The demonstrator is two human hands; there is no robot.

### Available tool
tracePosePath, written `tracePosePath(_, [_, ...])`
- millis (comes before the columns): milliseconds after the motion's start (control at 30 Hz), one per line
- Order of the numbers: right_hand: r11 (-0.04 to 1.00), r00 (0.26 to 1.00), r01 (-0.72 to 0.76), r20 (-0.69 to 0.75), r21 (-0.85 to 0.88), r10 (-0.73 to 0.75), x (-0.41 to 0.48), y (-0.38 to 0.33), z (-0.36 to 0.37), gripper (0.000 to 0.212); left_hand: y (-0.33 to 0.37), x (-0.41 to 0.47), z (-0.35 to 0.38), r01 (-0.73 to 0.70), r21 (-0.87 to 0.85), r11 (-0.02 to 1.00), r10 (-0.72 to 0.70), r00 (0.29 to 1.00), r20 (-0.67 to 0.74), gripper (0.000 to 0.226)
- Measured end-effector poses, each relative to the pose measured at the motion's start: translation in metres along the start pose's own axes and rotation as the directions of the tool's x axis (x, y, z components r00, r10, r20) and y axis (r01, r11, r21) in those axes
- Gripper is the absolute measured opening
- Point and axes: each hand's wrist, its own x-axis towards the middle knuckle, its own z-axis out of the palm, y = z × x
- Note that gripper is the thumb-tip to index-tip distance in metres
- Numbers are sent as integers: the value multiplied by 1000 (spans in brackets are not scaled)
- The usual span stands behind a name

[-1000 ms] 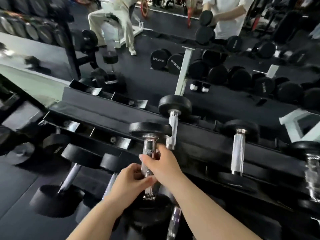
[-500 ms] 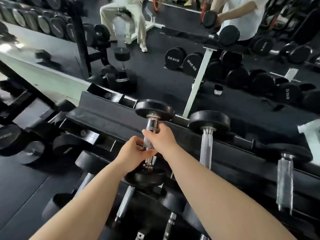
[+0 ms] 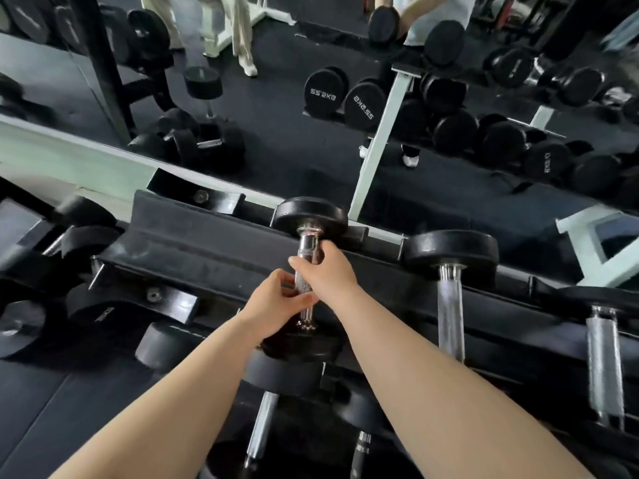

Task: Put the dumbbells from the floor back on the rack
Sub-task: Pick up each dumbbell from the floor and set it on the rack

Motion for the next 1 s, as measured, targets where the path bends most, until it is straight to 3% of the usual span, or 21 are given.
tracePosePath(433, [999, 999, -39, 10, -3, 39, 5, -8, 5, 49, 4, 1, -7, -73, 93, 993, 75, 997, -22, 36])
tracePosePath(633, [999, 999, -40, -23, 16, 41, -2, -2, 15, 53, -1, 1, -7, -15, 70, 997, 19, 998, -53, 40])
tracePosePath(867, [997, 995, 33, -92, 63, -27, -32, 12, -5, 60, 0, -17, -1, -75, 33, 997, 80, 973, -218, 38])
tracePosePath(1000, [990, 986, 109, -134, 94, -96, -69, 29, -39, 45, 9, -38, 12, -147, 185, 972, 207, 906, -368, 31])
